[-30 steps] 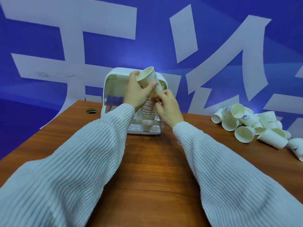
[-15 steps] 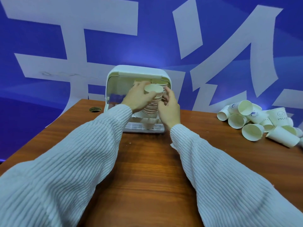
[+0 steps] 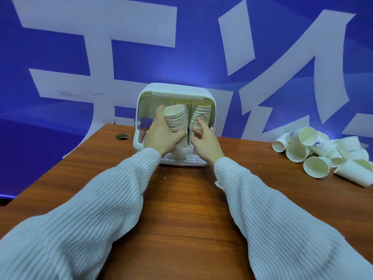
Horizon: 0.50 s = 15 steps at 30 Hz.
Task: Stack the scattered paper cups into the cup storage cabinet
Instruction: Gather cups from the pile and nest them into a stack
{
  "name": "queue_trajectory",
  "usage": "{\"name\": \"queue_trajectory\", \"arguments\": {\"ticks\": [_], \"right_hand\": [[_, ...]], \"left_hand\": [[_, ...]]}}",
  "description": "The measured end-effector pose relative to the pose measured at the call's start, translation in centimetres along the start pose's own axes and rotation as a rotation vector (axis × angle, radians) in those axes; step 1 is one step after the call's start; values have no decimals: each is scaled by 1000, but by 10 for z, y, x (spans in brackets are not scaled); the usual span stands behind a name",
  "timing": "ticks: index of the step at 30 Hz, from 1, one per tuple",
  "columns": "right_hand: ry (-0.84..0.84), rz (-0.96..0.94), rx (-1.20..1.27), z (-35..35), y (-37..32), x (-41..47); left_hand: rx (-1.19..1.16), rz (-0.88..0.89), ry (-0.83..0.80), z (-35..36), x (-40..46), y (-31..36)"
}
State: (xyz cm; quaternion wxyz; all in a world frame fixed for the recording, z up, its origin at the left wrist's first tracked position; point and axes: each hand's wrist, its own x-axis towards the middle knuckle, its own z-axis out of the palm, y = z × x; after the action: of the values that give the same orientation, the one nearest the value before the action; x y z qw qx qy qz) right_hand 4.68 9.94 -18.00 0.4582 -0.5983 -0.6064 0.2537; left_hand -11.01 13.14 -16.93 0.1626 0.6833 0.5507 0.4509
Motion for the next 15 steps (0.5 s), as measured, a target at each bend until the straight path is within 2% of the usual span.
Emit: {"name": "queue_trajectory", "arguments": {"ticks": [5, 9, 12, 15], "right_hand": [[14, -12, -42, 6, -3, -5], [-18, -32, -110, 8, -3, -11], [-52, -62, -180, 8, -3, -13], [-69, -82, -245, 6, 0, -14]], "left_hand": [[203, -132, 120, -21, 13, -12], [298, -124, 145, -15, 27, -12], [303, -138, 126, -5, 39, -14], [208, -209, 121, 4, 50, -18]]}}
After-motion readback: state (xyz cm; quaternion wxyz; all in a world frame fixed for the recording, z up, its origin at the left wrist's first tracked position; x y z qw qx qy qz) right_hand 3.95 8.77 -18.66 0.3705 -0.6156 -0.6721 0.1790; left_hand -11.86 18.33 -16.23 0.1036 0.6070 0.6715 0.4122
